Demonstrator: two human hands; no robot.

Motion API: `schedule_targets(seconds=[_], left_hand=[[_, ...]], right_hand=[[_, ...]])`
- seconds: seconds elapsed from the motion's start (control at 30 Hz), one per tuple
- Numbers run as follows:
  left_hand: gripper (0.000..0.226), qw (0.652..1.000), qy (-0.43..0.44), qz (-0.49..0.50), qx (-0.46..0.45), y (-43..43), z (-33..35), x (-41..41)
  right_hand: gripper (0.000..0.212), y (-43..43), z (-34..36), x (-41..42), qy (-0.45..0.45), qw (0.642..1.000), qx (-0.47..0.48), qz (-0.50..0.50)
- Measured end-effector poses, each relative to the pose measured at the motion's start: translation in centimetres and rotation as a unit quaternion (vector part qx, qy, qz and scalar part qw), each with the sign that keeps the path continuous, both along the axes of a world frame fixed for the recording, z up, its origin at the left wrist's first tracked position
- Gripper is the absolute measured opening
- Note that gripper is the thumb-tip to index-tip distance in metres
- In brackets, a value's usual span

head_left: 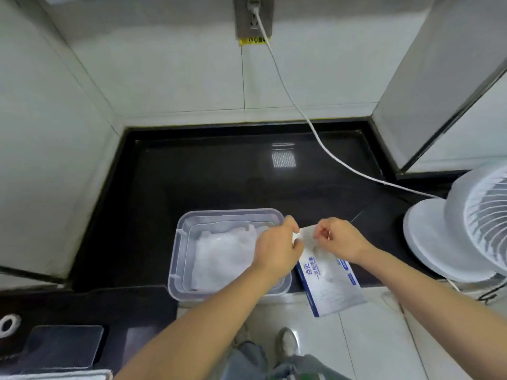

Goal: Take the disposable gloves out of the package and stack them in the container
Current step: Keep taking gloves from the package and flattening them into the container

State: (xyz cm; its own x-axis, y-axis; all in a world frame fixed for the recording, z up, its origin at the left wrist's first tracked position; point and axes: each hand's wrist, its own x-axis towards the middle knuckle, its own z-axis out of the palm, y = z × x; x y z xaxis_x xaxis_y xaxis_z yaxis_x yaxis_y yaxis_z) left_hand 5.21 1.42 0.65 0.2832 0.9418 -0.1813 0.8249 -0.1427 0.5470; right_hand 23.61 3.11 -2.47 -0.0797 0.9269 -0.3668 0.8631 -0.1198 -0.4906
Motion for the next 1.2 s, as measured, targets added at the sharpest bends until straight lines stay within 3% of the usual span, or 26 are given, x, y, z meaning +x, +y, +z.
schedule_targets(seconds=[0.07,0.13,0.17,0.27,0.33,0.43,0.5,0.63,0.7,0.77,0.87,0.93,1.03,1.13,1.2], left_hand=[[0.029,0.999,-0.001,-0.035,-0.041,-0.9,-0.3,2.5],[0.037,0.994,0.009,-0.055,-0.091,-1.7,-0.9,4.6],[0.04,0.992,0.015,-0.06,-0.111,-2.1,-1.2,5.4],[0.047,0.985,0.044,-0.061,-0.154,-2.9,-2.5,6.8],[0.058,0.98,0.062,-0.054,-0.18,-3.2,-3.5,7.2],[0.082,0.976,0.064,-0.041,-0.202,-3.5,-5.0,7.2],[0.096,0.976,0.067,-0.03,-0.203,-3.6,-5.8,6.9],[0.102,0.981,0.066,-0.007,-0.184,-3.4,-6.6,6.7],[0.106,0.98,0.065,-0.002,-0.186,-3.3,-6.8,6.8],[0.11,0.98,0.061,0.003,-0.189,-3.4,-7.1,6.9],[0.108,0.982,0.056,0.007,-0.181,-3.6,-7.2,6.9],[0.105,0.982,0.057,0.004,-0.182,-3.4,-7.3,6.8],[0.096,0.982,0.068,-0.007,-0.175,-3.2,-7.8,6.8],[0.085,0.977,0.023,0.026,-0.21,-3.0,-7.7,6.8],[0.062,0.977,-0.011,0.031,-0.21,-2.3,-7.4,7.0]], right_hand=[[0.016,-1.8,-0.7,1.7,-0.033,0.994,-0.1,0.038],[0.026,-3.5,-1.7,2.3,-0.048,0.988,-0.134,0.058],[0.02,-4.1,-2.1,2.2,-0.059,0.991,-0.109,0.059],[0.032,-4.8,-2.8,1.5,-0.11,0.992,-0.014,0.063],[0.018,-4.9,-3.2,1.5,-0.109,0.992,0.013,0.06],[0.013,-4.9,-4.1,1.9,-0.036,0.999,0.015,0.033],[0.02,-5.0,-3.8,2.1,0.068,0.998,-0.004,-0.01],[0.016,-5.2,-3.0,2.8,0.304,0.939,-0.063,-0.146],[0.007,-5.5,-3.1,2.9,0.347,0.912,-0.079,-0.206],[0.013,-5.6,-3.2,2.7,0.314,0.921,-0.09,-0.213],[0.017,-5.0,-3.1,2.6,0.234,0.956,-0.067,-0.164],[0.019,-4.2,-2.0,2.5,0.295,0.939,-0.011,-0.174],[0.023,-2.5,0.5,2.2,0.403,0.884,0.065,-0.228],[0.017,-1.4,1.2,2.2,0.407,0.886,0.061,-0.213],[0.013,-1.5,1.0,2.2,0.388,0.895,0.049,-0.214]])
